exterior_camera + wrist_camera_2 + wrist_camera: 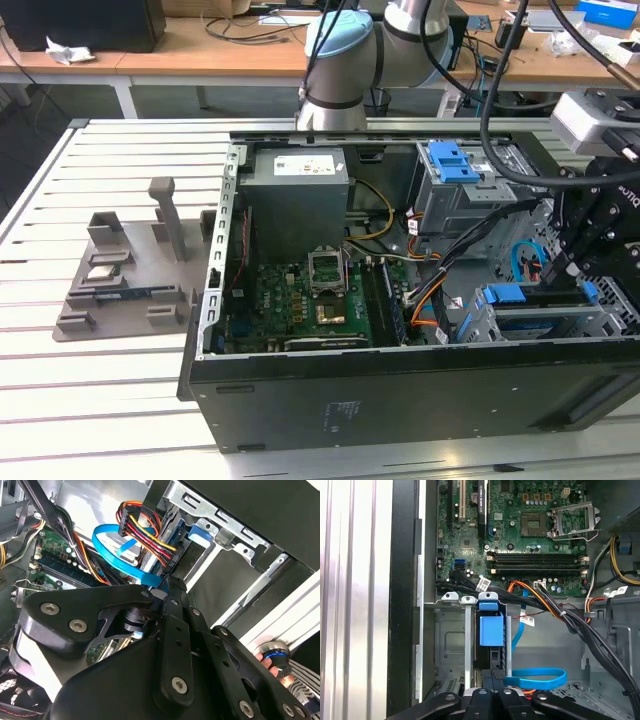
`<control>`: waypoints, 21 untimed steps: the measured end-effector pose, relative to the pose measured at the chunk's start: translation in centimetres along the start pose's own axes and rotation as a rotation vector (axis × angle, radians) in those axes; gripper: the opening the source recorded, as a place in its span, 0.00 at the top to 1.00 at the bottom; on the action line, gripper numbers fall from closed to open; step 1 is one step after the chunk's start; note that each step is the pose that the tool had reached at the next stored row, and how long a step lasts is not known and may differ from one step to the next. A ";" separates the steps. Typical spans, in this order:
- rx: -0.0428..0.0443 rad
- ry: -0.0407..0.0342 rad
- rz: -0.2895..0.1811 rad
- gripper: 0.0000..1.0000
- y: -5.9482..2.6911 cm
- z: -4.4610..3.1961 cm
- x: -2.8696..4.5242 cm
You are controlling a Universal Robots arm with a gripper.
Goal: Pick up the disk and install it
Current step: 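Insert the second disk wire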
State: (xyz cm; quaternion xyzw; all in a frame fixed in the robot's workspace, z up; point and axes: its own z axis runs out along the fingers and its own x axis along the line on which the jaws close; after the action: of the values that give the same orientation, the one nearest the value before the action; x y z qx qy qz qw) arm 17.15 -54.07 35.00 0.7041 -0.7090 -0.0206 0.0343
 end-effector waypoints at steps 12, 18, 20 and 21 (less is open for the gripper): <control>0.0001 0.0002 -0.006 0.89 0.06 0.62 -0.83; 0.0002 0.0009 -0.009 0.89 0.04 0.85 -0.84; 0.0001 0.0006 -0.009 0.89 0.04 0.87 -0.84; 0.0002 0.0006 -0.009 0.89 0.04 0.86 -0.84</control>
State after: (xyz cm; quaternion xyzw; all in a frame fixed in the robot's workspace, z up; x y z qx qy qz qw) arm 17.05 -53.25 34.13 0.7074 -0.7057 -0.0205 0.0344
